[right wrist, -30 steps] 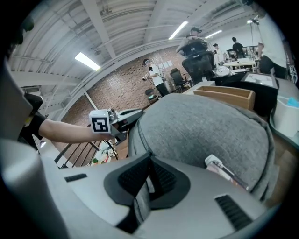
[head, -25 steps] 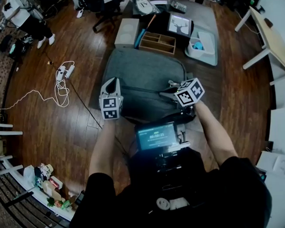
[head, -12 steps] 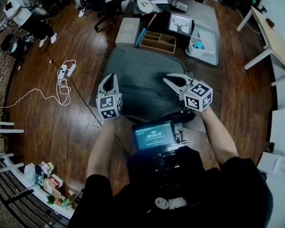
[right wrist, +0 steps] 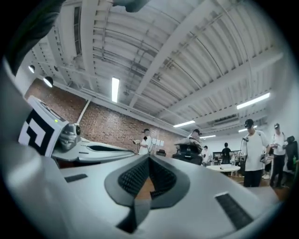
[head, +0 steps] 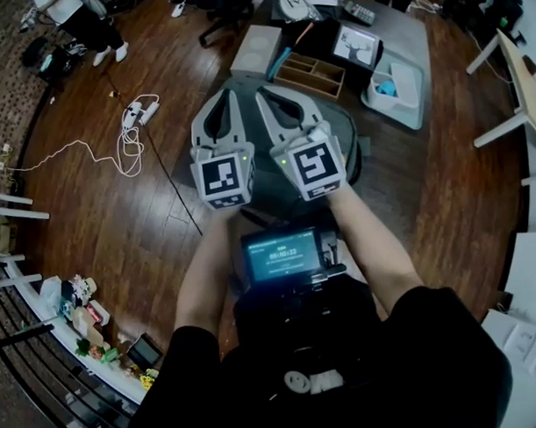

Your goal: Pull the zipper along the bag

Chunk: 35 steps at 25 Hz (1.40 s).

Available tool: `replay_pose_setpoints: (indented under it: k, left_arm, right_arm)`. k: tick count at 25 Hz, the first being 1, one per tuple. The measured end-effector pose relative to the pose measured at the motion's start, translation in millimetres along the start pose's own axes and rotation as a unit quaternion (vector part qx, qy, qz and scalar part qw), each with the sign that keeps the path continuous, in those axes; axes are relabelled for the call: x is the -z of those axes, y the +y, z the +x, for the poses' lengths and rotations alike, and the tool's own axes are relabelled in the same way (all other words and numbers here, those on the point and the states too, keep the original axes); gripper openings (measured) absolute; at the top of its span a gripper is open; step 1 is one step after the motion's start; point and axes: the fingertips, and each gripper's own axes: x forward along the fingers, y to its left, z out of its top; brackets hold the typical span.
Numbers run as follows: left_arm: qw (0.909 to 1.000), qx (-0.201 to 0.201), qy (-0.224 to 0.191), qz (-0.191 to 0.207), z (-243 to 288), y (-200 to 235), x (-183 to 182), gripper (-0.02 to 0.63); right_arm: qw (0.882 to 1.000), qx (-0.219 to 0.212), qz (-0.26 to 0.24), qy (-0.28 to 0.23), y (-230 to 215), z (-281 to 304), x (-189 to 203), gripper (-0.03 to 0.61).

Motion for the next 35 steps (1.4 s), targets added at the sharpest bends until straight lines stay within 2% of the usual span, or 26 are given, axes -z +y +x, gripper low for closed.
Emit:
replay_pose_setpoints:
  k: [7,16,24,35]
  left_arm:
    - [0.9977,-0.066,0.0,0.019,-34,9,-12,0.0]
    - [0.9947,-0.095,0.018,0.035,-60,4,-6,0.0]
    - [0.9959,-0.087,0.004,0.024,-71,-1,-10,0.0]
    - [0.9972,-0.068,-0.025,0.018,-165,-5,-45,0.0]
  right_arm:
    - [0.998,-0.006,0.038,-0.058,15,-7,-14,0.009]
    - [0.996,-0.049,0.04,-0.067,50,-17,-9,0.009]
    - [0.996,-0.049,0.039,-0.065,66,-28,-8,0.009]
    - [0.997,-0.023,0.012,-0.067,134,-85,-47,0.009]
